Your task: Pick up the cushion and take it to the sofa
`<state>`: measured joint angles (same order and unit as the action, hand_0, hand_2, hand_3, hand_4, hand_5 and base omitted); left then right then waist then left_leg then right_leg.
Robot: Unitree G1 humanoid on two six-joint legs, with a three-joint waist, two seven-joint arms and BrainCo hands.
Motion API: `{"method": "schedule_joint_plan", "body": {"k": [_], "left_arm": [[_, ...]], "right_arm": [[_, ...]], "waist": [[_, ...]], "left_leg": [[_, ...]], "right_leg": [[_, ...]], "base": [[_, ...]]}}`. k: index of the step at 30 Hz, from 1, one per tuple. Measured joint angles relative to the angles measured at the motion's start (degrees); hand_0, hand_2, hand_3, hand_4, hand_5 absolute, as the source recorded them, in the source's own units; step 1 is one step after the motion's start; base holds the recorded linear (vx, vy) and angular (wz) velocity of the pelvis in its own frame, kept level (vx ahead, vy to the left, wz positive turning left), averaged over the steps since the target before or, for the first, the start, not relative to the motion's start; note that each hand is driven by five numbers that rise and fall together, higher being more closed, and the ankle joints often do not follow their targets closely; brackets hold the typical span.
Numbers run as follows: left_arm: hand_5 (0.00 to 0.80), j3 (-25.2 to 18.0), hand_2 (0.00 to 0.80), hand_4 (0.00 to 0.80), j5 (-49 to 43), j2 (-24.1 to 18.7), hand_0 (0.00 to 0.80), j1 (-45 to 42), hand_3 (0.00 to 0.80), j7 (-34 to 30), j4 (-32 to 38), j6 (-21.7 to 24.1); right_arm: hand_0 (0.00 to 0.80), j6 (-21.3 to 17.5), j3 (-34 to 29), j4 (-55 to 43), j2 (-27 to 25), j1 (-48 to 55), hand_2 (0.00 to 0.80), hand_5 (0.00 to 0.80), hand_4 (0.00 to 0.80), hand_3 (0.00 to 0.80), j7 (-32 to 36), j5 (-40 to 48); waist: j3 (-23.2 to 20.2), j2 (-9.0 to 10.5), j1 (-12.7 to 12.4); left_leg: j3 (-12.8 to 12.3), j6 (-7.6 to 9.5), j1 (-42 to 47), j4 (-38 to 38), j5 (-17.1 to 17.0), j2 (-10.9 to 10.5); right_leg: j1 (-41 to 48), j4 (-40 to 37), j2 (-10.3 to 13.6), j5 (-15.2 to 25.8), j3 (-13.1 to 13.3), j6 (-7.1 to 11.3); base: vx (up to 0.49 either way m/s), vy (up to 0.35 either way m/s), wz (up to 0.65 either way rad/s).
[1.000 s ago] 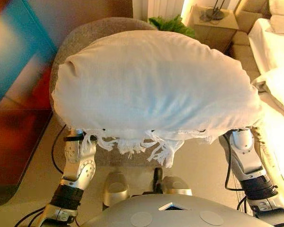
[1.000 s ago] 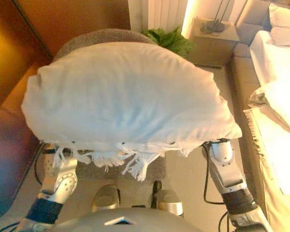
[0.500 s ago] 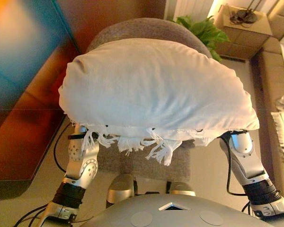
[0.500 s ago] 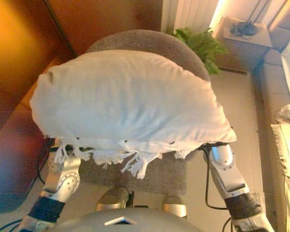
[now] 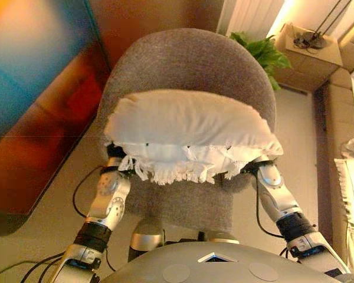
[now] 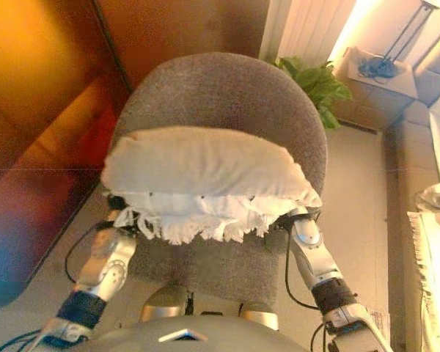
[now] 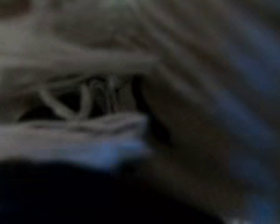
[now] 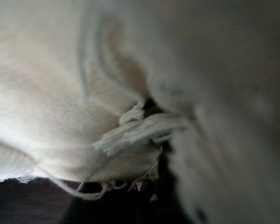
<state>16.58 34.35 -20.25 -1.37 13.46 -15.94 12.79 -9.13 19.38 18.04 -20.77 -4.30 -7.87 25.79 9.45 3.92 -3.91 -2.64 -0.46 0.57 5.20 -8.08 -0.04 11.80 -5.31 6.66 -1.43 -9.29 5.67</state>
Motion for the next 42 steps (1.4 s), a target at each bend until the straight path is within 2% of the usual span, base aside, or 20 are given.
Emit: {"method": "schedule_joint_plan", "body": {"k": [5,9,12,19,21,25,26,27,28,29,31,34,42], "left_arm": [[0.800,0.3,0.800,0.800,-1.7,1.4,0.800,2.3,0.800,1.4,-7.4,-2.0],[0.800,1.1,0.800,0.800,-1.5,4.5,0.800,10.2,0.800,3.1,-17.3,-2.8],[0.800,1.9,0.800,0.800,-1.4,6.0,0.800,14.5,0.800,5.1,-21.7,-3.7],[0.800,3.2,0.800,0.800,1.2,6.1,0.800,24.5,0.800,6.3,-29.6,-5.5],[0.800,3.6,0.800,0.800,3.1,6.3,0.800,31.1,0.800,5.3,-35.9,-7.9],[0.800,4.2,0.800,0.800,5.0,6.2,0.800,41.9,0.800,1.8,-47.0,-14.6],[0.693,4.5,0.693,0.693,5.3,6.2,0.693,44.2,0.693,0.6,-49.0,-16.3],[0.355,4.7,0.355,0.355,5.3,6.0,0.355,47.0,0.355,-0.3,-51.0,-17.5],[0.000,4.8,0.000,0.000,5.4,5.4,0.000,48.9,0.000,-0.9,-51.3,-18.4],[0.000,4.8,0.000,0.000,5.5,4.9,0.000,50.9,0.000,-1.6,-52.0,-19.3],[0.000,5.3,0.000,0.000,7.2,3.3,0.000,55.5,0.000,-2.3,-54.3,-21.1],[0.000,5.7,0.000,0.000,9.3,1.7,0.000,59.1,0.000,-2.2,-55.1,-20.6],[0.000,5.9,0.000,0.000,12.7,-3.4,0.000,60.2,0.000,-0.2,-53.5,-17.0]], "right_arm": [[0.800,3.4,1.8,6.9,2.5,-1.3,0.800,0.800,0.800,0.800,-0.1,1.0],[0.800,6.4,3.5,18.7,3.0,-11.5,0.800,0.800,0.800,0.800,-0.2,5.4],[0.800,7.8,3.9,23.0,3.5,-17.3,0.800,0.800,0.800,0.800,-1.2,7.6],[0.800,10.0,4.0,31.1,4.0,-27.1,0.800,0.800,0.800,0.800,-1.4,10.5],[0.800,10.8,4.0,37.8,4.5,-32.7,0.800,0.800,0.800,0.800,-0.6,12.0],[0.800,15.0,4.0,47.0,4.4,-41.3,0.800,0.800,0.800,0.800,2.2,15.5],[0.800,16.3,3.9,49.1,4.2,-43.3,0.800,0.800,0.800,0.800,3.2,15.6],[0.800,17.1,3.9,51.2,3.8,-45.5,0.800,0.800,0.800,0.800,4.3,15.7],[0.445,17.5,4.0,51.5,3.3,-47.0,0.445,0.445,0.445,0.445,5.0,15.9],[0.000,18.4,4.0,52.7,3.0,-49.2,0.000,0.000,0.000,0.000,6.2,16.2],[0.000,20.0,4.5,54.7,1.7,-53.4,0.000,0.000,0.000,0.000,8.4,16.4],[0.000,20.1,5.0,55.0,-0.1,-56.3,0.000,0.000,0.000,0.000,8.6,16.4],[0.000,16.3,5.2,50.8,-3.8,-57.7,0.000,0.000,0.000,0.000,5.9,16.0]], "waist": [[-0.5,-1.12,0.3],[-1.2,-2.64,0.7],[-1.2,-2.69,1.2],[-1.0,-3.05,1.7],[0.0,-3.64,1.7],[3.5,-4.24,1.8],[4.5,-4.32,1.9],[5.4,-4.60,2.0],[6.4,-4.75,2.3],[7.4,-4.91,3.1],[8.9,-5.04,3.4],[10.6,-4.92,3.5],[13.1,-4.87,4.5]], "left_leg": [[0.3,-0.08,-0.6,-0.2,-0.4,-0.1],[1.3,-0.23,-2.9,-0.2,-1.2,0.1],[1.5,-0.40,-3.7,-0.2,-1.5,0.4],[1.8,-0.57,-6.7,-0.2,-2.6,1.0],[1.9,-0.79,-8.7,-0.2,-3.2,1.6],[2.3,-1.05,-11.5,-0.2,-4.4,2.2],[2.3,-1.05,-12.0,-0.2,-4.6,2.2],[2.5,-1.06,-12.8,-0.2,-4.7,2.3],[2.6,-1.05,-13.3,-0.2,-4.9,2.3],[2.8,-0.99,-13.8,-0.2,-5.2,2.2],[2.7,-0.95,-14.5,-0.2,-5.3,2.2],[2.7,-0.88,-14.6,-0.2,-5.3,1.9],[2.6,-0.84,-15.2,-0.2,-5.3,1.7]], "right_leg": [[-0.5,0.2,0.0,0.2,-0.6,0.18],[-2.3,0.2,-0.5,0.5,-0.9,0.03],[-3.1,0.2,-0.8,0.6,-0.9,-0.12],[-6.0,0.3,-1.4,1.3,-0.8,-0.50],[-8.1,0.2,-2.0,1.9,-0.7,-0.78],[-10.6,0.3,-3.0,2.9,-0.8,-1.25],[-11.2,0.3,-3.1,3.0,-0.8,-1.27],[-11.9,0.3,-3.2,3.2,-0.8,-1.30],[-12.4,0.3,-3.3,3.4,-0.8,-1.32],[-12.6,0.3,-3.3,3.4,-0.8,-1.29],[-13.5,0.3,-3.3,3.6,-0.6,-1.22],[-13.5,0.3,-3.1,3.6,-0.6,-1.16],[-14.0,0.2,-2.9,3.6,-0.7,-1.12]], "base": [[-0.056,0.010,0.03],[-0.046,0.002,0.10],[-0.080,0.019,0.06],[-0.102,0.023,-0.01],[-0.156,0.011,0.00],[-0.088,0.050,0.01],[-0.075,0.059,0.02],[-0.051,0.048,0.02],[-0.049,0.061,0.08],[-0.028,0.058,0.06],[0.014,0.054,0.00],[0.023,0.026,0.00],[0.032,0.025,0.00]]}}
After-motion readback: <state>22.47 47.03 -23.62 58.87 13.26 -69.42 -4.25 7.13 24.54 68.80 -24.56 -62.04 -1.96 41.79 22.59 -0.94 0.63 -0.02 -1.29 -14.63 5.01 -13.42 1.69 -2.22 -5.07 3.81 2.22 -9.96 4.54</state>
